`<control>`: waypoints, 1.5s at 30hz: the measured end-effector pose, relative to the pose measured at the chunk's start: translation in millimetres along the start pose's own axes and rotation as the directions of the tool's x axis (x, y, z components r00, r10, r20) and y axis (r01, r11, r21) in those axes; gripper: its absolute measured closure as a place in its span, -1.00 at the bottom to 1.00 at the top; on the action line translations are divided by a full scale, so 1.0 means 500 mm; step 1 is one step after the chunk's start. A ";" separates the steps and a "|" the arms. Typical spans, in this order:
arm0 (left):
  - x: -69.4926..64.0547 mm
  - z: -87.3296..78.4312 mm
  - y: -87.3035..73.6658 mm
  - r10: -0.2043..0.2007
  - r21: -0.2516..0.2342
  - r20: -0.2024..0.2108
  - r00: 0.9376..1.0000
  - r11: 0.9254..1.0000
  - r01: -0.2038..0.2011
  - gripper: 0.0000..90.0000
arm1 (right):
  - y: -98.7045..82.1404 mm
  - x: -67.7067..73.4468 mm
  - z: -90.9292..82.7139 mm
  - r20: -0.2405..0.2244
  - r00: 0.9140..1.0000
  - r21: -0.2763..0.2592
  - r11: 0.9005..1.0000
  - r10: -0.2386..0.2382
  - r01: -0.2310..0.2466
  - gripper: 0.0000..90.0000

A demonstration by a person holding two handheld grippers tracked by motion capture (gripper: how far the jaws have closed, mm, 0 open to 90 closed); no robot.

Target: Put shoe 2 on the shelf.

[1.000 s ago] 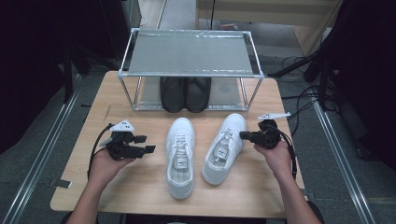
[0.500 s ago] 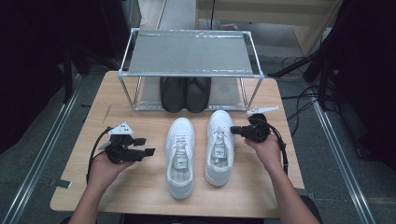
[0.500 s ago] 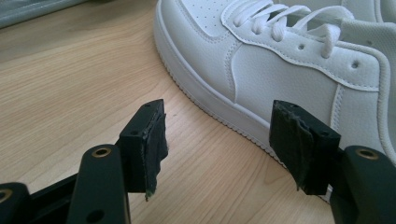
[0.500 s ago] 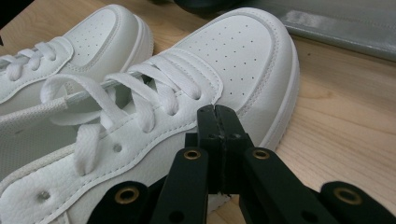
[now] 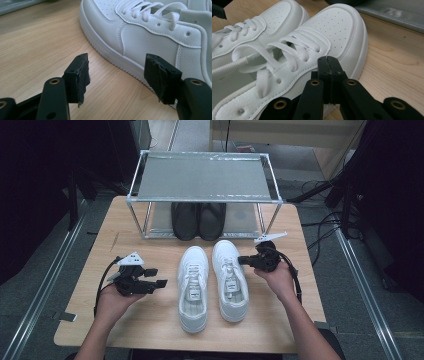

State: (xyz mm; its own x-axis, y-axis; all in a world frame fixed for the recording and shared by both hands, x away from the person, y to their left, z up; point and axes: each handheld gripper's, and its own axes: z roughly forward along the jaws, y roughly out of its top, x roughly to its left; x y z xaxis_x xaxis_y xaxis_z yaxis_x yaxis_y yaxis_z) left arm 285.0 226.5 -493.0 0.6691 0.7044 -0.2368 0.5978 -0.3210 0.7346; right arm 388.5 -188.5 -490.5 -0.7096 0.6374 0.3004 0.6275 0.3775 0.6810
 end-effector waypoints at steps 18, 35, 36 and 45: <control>0.001 0.008 0.000 -0.001 0.008 0.014 1.000 1.000 0.001 -0.17 | 0.065 0.036 0.046 -0.037 0.998 -0.006 0.998 -0.057 0.057 1.00; -0.007 0.025 -0.001 -0.009 0.029 0.039 0.999 1.000 0.008 -0.18 | 0.044 0.040 0.058 -0.087 0.995 0.020 0.998 -0.050 0.052 1.00; -0.009 0.027 0.000 -0.004 0.035 0.043 0.999 0.999 0.002 -0.18 | 0.043 0.041 0.058 -0.093 0.995 0.020 0.999 -0.048 0.050 1.00; -0.022 0.052 0.001 -0.023 0.073 0.128 0.991 0.997 0.014 0.14 | 0.042 0.052 0.056 -0.063 0.996 0.021 0.998 -0.059 0.061 1.00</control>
State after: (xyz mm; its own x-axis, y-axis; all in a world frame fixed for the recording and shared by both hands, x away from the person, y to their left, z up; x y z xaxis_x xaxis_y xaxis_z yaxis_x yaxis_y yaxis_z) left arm 289.4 202.1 -506.5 0.7063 0.6245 -0.3333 0.6374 -0.3563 0.6832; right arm 392.4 -145.0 -487.0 -0.7643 0.5704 0.3010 0.5898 0.4293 0.6841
